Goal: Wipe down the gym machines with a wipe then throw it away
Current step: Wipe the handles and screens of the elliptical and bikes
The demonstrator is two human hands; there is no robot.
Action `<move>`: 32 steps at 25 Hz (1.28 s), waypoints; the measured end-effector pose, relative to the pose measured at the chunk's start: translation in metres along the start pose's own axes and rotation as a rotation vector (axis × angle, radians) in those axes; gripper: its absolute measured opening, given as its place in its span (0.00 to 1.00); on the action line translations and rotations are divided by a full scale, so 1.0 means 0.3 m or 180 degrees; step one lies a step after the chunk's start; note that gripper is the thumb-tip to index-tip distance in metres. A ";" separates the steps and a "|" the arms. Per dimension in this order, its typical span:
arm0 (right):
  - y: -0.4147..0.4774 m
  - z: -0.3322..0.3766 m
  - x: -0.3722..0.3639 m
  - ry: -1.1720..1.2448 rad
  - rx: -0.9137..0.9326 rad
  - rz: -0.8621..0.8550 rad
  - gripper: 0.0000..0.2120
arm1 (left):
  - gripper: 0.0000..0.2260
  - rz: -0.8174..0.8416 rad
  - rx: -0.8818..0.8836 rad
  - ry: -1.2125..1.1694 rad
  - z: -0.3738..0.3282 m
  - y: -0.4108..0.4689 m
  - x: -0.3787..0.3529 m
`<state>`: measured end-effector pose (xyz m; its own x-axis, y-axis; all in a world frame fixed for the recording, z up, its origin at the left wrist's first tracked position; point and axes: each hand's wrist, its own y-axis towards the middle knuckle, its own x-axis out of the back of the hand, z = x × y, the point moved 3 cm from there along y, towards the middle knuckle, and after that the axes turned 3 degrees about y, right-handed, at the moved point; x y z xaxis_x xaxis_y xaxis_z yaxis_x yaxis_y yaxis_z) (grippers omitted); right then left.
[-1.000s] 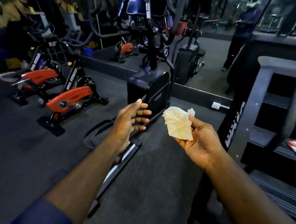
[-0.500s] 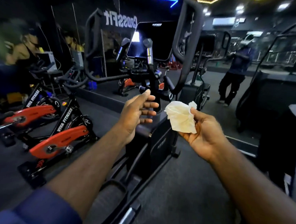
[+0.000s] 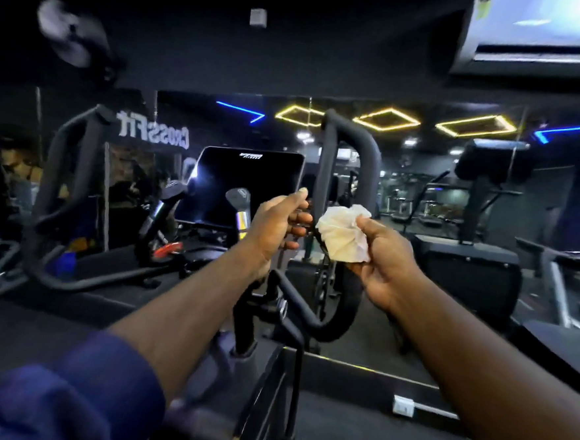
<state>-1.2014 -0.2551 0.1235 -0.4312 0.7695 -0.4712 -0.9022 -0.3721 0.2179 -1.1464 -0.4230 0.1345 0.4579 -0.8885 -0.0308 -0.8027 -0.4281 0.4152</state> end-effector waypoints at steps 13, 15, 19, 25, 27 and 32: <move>0.715 0.462 -0.388 -0.1646 0.3739 -0.1038 0.11 | 0.10 0.0068 -0.0211 -0.0182 -0.173 0.769 -0.136; 0.815 0.500 -0.469 -0.3535 0.4823 -0.0127 0.06 | 0.15 0.0015 -0.0131 -0.0242 -0.173 0.826 -0.188; 0.977 0.452 -0.500 -0.6261 0.3260 0.1293 0.09 | 0.13 0.0088 -0.0312 -0.0466 -0.090 0.830 -0.240; 0.986 0.489 -0.521 -0.5977 0.2301 0.1152 0.12 | 0.12 0.0102 -0.0466 -0.0303 -0.080 0.821 -0.235; 1.000 0.491 -0.530 -0.5805 0.2130 0.1114 0.10 | 0.14 0.0100 -0.0499 -0.0247 -0.071 0.812 -0.233; 1.022 0.489 -0.529 -0.5385 0.2217 0.0738 0.14 | 0.16 -0.0039 -0.0654 -0.0028 -0.086 0.800 -0.237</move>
<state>-1.4108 -0.4152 0.3905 0.3190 0.5402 0.7787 -0.4804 -0.6161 0.6242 -1.3617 -0.4583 0.2598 0.4631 -0.8852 -0.0444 -0.7018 -0.3969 0.5916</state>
